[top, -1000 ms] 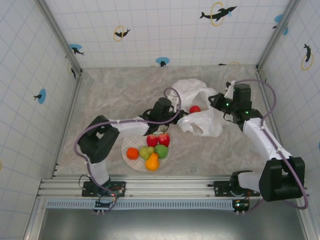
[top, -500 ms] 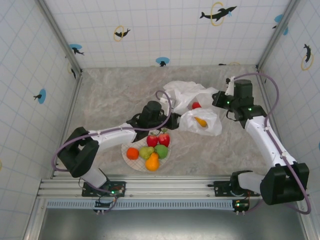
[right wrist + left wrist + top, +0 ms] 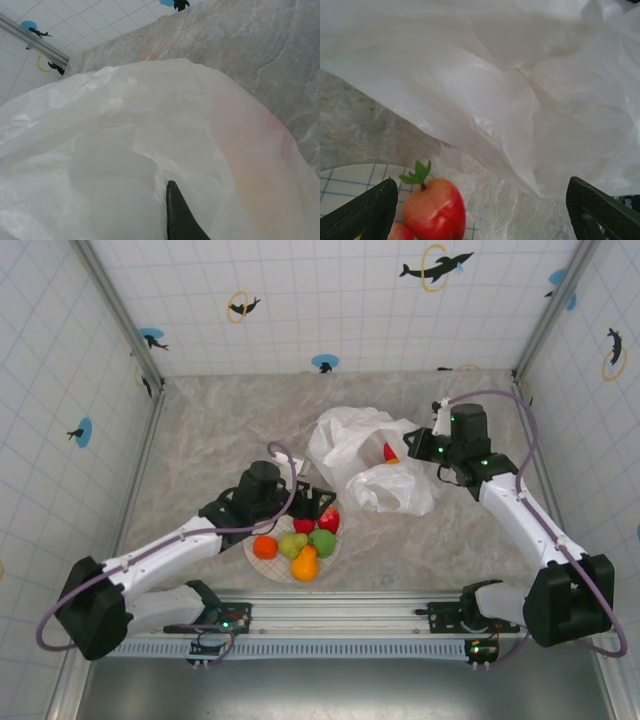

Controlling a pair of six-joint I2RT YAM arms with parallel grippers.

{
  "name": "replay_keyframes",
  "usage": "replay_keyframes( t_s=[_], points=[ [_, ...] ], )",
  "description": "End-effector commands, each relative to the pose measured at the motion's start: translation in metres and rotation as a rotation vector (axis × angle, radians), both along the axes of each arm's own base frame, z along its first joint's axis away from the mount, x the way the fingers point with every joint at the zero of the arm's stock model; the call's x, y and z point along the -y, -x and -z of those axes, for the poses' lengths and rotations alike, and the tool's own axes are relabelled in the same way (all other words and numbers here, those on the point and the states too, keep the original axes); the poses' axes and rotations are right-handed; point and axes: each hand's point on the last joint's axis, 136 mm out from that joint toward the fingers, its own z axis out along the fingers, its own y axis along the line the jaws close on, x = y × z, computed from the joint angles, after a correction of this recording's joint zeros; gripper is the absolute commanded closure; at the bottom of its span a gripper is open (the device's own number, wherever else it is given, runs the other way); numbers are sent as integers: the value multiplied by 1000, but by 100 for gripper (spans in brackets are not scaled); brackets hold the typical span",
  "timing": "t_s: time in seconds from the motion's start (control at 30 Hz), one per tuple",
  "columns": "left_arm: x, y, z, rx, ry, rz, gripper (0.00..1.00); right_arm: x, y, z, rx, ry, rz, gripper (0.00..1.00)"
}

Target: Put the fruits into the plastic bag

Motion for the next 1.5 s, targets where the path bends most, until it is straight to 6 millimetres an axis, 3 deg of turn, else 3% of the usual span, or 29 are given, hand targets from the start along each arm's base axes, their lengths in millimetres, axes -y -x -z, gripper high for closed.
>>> replay_keyframes(
  t_s=[0.0, 0.13, 0.27, 0.37, 0.53, 1.0, 1.47],
  points=[
    [-29, 3, 10, -2, -101, -59, 9, -14, 0, -1, 18, -8, -34, 100],
    [-76, -4, 31, -75, -276, -230, 5, -26, 7, 2, 20, 15, -69, 100],
    [-115, 12, 55, -206, -404, -334, 4, -29, 10, 7, 10, 24, -74, 100],
    [-133, 28, 61, -308, -415, -402, 5, -30, 10, 10, 6, 27, -76, 100],
    [-148, 55, 83, -466, -447, -455, 10, -31, 11, 13, 9, 21, -79, 100],
    [-147, 71, 113, -557, -498, -406, 26, -27, 15, 17, 14, 31, -75, 100],
    [-136, 68, 137, -573, -484, -366, 26, -23, 16, 18, 12, 49, -64, 100]
  ],
)
